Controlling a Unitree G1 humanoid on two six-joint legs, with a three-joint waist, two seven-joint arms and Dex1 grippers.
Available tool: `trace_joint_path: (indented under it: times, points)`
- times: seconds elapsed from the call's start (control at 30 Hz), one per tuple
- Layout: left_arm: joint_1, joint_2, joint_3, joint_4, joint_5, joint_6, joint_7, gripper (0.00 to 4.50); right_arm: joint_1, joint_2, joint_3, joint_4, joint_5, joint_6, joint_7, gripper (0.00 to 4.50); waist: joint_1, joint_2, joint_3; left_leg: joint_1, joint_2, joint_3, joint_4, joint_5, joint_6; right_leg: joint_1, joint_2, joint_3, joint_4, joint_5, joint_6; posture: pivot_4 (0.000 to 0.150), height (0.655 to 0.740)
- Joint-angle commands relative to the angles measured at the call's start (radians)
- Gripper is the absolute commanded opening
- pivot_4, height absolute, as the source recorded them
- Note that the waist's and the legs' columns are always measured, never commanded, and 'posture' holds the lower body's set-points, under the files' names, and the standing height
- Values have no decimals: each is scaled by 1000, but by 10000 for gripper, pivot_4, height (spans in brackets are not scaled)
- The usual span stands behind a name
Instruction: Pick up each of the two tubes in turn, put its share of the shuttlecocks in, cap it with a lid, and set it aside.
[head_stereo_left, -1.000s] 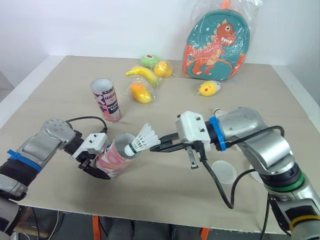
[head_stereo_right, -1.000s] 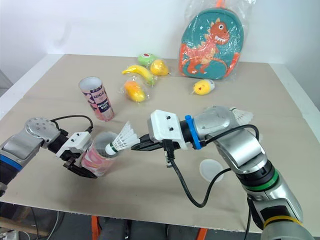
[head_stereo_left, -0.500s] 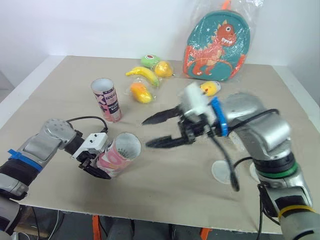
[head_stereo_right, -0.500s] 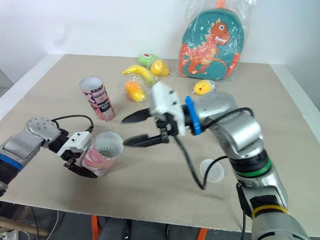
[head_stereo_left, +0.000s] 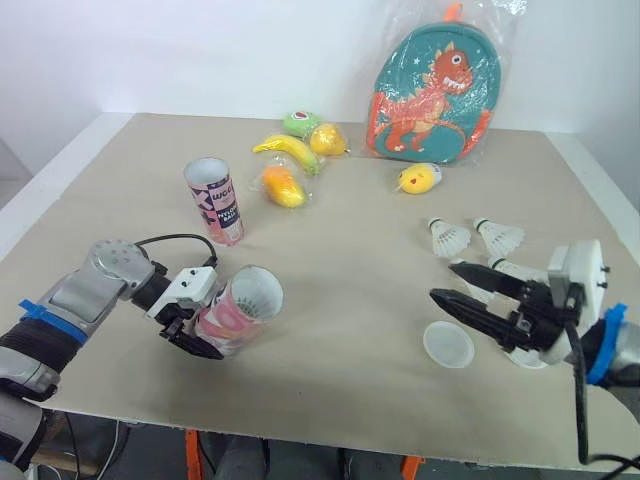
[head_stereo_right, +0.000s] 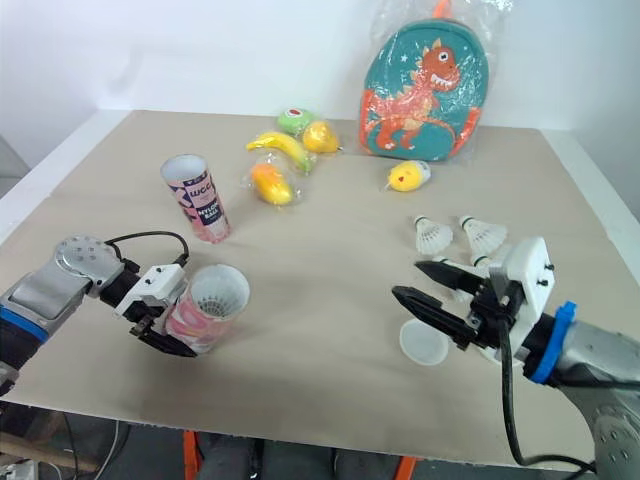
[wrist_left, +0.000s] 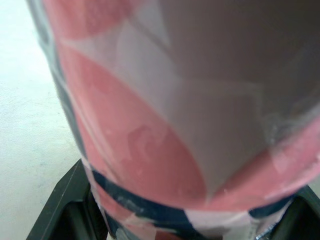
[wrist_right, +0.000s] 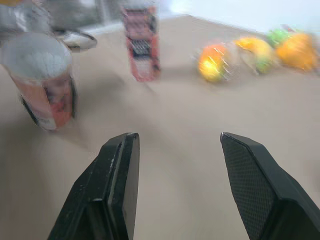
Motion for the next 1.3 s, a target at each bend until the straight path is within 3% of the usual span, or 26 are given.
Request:
trace_joint_path:
  times: [0.03,0.67,1.3]
  points:
    - [-18,-29,-54,41,19,-24,2,30439,89,-6,-38,28,-57,-49,-3,28171,-2,0,0,1,0,2,0,0,0,1,0,2,0,-1,0,1500,7400]
    - [2,-26,-55,36,6,-26,2,30439,-95,-59,116,448,-180,-205,-7,28171,-6,-2,0,0,-12,8,-2,5,7,5,-11,8,-1,-1,8,1500,7400]
    - [29,-10,-15,9,5,-7,2,30439,-212,-80,210,613,-247,-238,-21,28171,-8,-2,0,0,-12,7,-4,5,7,7,-11,8,-1,0,10,1500,7400]
